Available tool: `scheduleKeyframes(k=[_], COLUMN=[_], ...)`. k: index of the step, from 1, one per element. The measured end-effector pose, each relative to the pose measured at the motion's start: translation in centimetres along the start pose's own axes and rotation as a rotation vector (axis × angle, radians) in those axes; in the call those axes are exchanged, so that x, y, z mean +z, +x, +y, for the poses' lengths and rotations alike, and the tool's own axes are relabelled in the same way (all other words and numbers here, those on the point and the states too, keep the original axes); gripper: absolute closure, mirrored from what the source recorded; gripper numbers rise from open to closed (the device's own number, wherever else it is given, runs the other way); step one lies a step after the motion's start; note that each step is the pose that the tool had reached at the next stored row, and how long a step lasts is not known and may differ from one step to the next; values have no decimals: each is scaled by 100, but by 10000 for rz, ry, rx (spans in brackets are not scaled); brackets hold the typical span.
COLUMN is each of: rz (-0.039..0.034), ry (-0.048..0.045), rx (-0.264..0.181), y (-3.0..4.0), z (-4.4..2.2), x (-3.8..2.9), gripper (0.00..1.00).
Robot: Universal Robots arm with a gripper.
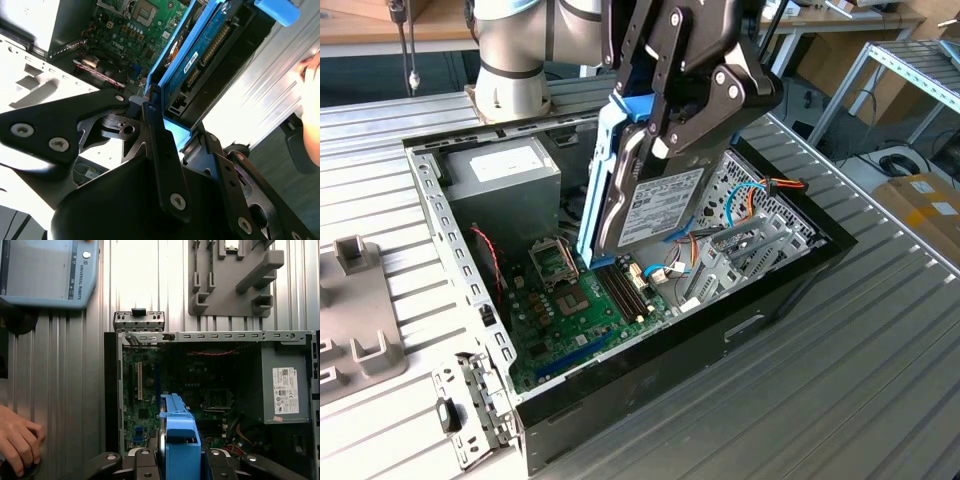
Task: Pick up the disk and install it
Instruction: 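Insert the disk into the insertion slot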
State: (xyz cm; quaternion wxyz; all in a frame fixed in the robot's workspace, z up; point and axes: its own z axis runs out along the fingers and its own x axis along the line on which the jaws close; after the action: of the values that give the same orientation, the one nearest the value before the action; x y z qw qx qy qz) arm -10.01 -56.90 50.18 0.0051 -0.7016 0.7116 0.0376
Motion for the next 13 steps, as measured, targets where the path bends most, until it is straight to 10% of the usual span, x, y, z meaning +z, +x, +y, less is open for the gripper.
scheduleKeyframes(k=[13], rz=[1], ry=[0], rx=[0], y=[16], z=[-41], x=[-1], gripper=[63])
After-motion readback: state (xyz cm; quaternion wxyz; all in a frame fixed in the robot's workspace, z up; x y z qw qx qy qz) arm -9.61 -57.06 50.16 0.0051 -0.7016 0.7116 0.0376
